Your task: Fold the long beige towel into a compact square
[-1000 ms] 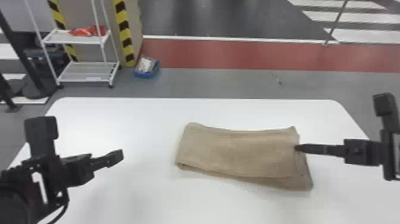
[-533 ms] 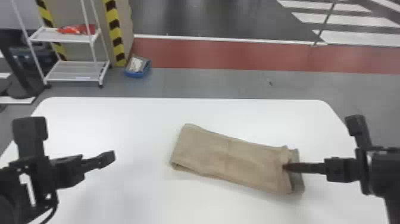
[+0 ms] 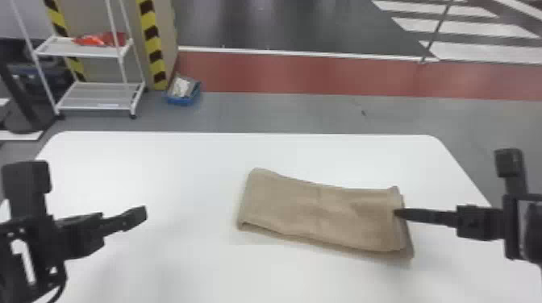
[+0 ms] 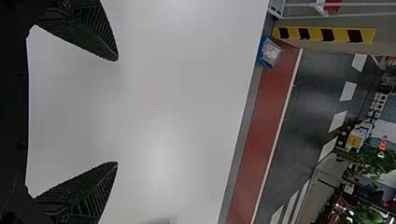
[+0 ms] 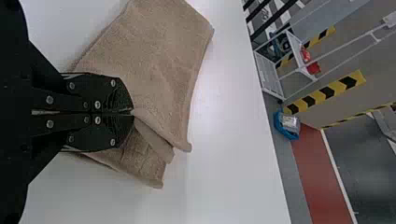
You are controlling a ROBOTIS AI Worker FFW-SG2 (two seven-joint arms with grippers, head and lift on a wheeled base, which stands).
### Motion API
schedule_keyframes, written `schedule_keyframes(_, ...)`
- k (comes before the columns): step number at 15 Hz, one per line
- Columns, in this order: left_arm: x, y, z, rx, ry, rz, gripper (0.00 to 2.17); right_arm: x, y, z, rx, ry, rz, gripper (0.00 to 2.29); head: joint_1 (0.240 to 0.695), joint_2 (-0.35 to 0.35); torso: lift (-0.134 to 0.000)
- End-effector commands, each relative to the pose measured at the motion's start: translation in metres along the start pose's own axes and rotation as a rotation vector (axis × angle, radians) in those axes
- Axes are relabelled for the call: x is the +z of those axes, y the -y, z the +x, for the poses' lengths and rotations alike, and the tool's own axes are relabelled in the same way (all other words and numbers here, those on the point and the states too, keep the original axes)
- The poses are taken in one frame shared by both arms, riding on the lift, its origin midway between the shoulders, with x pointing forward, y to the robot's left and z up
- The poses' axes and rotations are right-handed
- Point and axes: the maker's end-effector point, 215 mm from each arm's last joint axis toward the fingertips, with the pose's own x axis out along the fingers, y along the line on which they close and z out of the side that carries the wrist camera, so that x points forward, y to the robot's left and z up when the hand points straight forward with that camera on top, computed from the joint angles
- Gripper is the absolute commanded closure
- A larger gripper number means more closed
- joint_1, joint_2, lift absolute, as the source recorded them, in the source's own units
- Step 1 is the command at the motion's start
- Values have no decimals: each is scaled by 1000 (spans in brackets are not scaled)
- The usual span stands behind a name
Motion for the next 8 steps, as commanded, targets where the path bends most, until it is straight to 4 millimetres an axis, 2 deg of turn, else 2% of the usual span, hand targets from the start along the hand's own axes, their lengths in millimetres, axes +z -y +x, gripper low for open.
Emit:
schedule_keyframes(1, -1, 4, -1, -9, -3, -5, 87, -4, -9, 19, 24, -28, -18, 1507, 695, -104, -124)
schedule_keyframes(4, -1, 0, -1, -3, -3, -10, 87, -2, -15, 19, 23, -26, -12, 1507, 695, -84, -124)
schedule_keyframes(5, 1, 1, -1, -7, 0, -9, 87, 1, -12, 6, 13, 6, 15, 1507, 695, -80, -124)
schedule_keyframes(6, 1, 1, -1, -8, 1, -8, 87, 14, -9, -20, 9, 75, 63, 1507, 695, -75, -124)
schedule_keyframes(7, 0, 1, -1, -10, -3, -10, 87, 10, -8, -35, 7, 97, 82, 1507, 695, -79, -124)
schedule_keyframes(8, 0, 0, 0, -9, -2, -11, 87, -10, 0, -43, -12, 80, 80, 1507, 695, -91, -124)
